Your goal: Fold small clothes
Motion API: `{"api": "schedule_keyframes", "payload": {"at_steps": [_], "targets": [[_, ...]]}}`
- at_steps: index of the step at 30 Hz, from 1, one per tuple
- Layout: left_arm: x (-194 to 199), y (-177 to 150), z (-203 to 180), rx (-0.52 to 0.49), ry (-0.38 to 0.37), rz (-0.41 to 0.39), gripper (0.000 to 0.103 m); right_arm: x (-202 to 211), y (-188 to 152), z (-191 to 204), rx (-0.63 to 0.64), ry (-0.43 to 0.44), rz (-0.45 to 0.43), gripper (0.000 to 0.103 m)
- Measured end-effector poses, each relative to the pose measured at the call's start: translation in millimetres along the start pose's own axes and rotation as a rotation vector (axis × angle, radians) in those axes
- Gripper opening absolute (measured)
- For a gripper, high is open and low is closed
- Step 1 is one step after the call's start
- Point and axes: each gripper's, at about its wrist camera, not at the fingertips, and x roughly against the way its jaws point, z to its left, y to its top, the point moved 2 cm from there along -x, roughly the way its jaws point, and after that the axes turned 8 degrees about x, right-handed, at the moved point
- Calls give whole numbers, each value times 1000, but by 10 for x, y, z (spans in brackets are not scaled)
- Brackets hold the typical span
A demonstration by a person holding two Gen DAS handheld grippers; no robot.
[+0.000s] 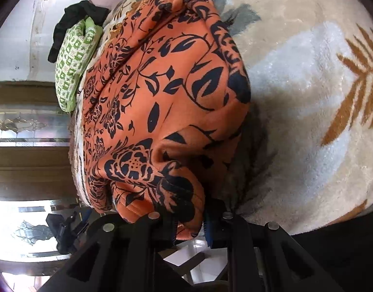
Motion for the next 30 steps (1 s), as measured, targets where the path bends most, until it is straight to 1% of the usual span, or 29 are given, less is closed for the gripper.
{"api": "schedule_keyframes", "payload": {"at_steps": [2,4,5,6,9,13,14,15,16,18,21,22,23,24,27,30], "targets": [[-72,-8,-20,-23,-5,4,71,-1,-23,-18,-4,10,-6,18],[-146,-51,-39,-47,-23,27,51,-8,-41,-17,1,12,-8,18],[-181,-78,-54,-61,-21,45,35,-11,-50,-16,3,13,-8,18],[-210,-112,-70,-80,-12,58,28,-11,-54,-18,3,14,-8,18],[-223,-152,-69,-96,-15,57,28,-18,-59,-18,3,16,-8,18],[-189,-83,89,-14,-3,52,30,-14,-65,-23,5,13,-8,18],[-188,-70,134,12,-14,61,35,-15,-67,-22,5,13,-8,18],[-191,-68,174,35,-28,75,43,-14,-67,-22,4,13,-9,18],[-208,-72,192,49,-37,89,47,-16,-71,-22,3,14,-11,18],[-281,-92,163,41,-34,116,48,-23,-74,-27,1,16,-14,18],[-341,-154,52,-21,-15,128,47,-25,-74,-38,-7,22,-17,18],[-339,-162,10,-45,-9,122,43,-22,-75,-35,-9,23,-19,18],[-350,-157,-1,-47,-10,128,25,-16,-77,-30,-7,20,-19,18],[-355,-151,2,-40,-16,138,16,-2,-77,-19,-4,20,-24,17],[-314,-100,-13,-24,-49,149,13,85,-68,81,33,17,-61,18],[-191,26,-117,-11,-128,132,12,225,-9,225,71,85,-107,18]]}}
